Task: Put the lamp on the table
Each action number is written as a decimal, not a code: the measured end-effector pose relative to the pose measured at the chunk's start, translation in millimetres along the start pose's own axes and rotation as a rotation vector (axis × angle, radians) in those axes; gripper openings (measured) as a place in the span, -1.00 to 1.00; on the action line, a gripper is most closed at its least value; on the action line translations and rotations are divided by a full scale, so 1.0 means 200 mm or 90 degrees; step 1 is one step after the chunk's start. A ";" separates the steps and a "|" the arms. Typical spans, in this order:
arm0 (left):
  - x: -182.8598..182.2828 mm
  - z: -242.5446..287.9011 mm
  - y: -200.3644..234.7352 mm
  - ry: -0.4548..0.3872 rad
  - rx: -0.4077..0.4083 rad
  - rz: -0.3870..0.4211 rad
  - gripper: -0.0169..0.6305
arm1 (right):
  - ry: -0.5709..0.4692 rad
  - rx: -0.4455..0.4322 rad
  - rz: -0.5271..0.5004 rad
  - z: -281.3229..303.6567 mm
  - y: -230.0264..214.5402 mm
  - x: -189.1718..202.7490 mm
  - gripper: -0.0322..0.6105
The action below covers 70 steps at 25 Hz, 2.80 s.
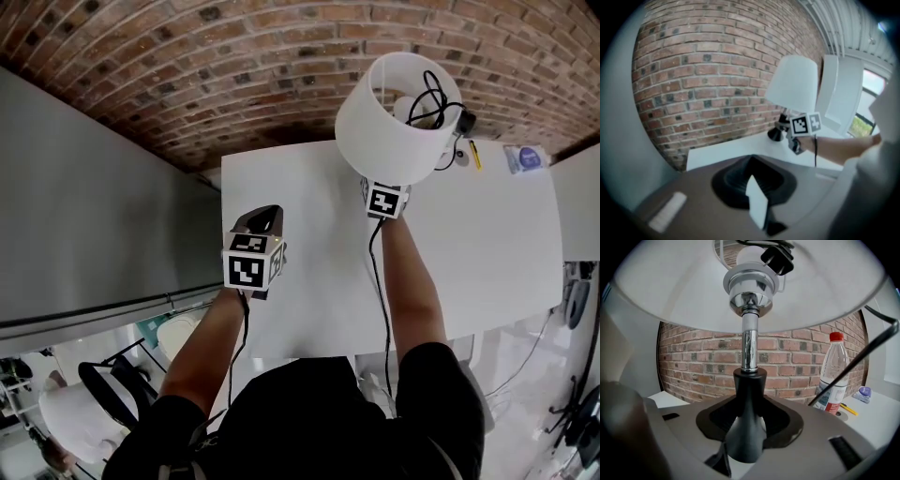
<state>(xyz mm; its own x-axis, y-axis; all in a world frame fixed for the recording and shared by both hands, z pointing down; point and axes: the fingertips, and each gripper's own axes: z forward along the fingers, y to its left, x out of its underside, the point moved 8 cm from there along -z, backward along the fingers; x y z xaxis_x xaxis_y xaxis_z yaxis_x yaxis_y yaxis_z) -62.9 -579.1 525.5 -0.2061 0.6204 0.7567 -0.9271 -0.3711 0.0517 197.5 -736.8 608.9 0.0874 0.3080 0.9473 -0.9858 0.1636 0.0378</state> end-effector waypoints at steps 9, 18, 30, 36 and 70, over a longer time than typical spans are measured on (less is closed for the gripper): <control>0.03 0.02 0.00 0.016 -0.004 0.004 -0.95 | 0.001 0.010 -0.005 0.01 0.03 0.13 -0.43; 0.07 -0.01 0.00 0.023 -0.012 0.004 -0.95 | -0.019 0.018 -0.003 0.01 0.03 0.13 -0.42; 0.07 -0.10 -0.02 0.003 -0.003 -0.004 -0.95 | -0.032 0.037 0.037 -0.37 0.09 0.14 -0.52; 0.02 -0.21 -0.10 -0.042 0.015 -0.007 -0.95 | -0.037 0.042 0.031 -0.71 0.15 0.07 -0.90; 0.15 -1.22 -0.26 -0.240 0.148 0.063 -0.95 | -0.012 0.038 0.065 -2.09 0.90 -0.44 -0.90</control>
<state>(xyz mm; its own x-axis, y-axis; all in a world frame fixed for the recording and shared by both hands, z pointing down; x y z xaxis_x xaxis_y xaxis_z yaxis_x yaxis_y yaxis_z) -97.0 -372.5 385.7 -0.1219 0.2950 0.9477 -0.8047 -0.5883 0.0796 72.9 -342.6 398.5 -0.0156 0.3028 0.9529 -0.9963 0.0758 -0.0404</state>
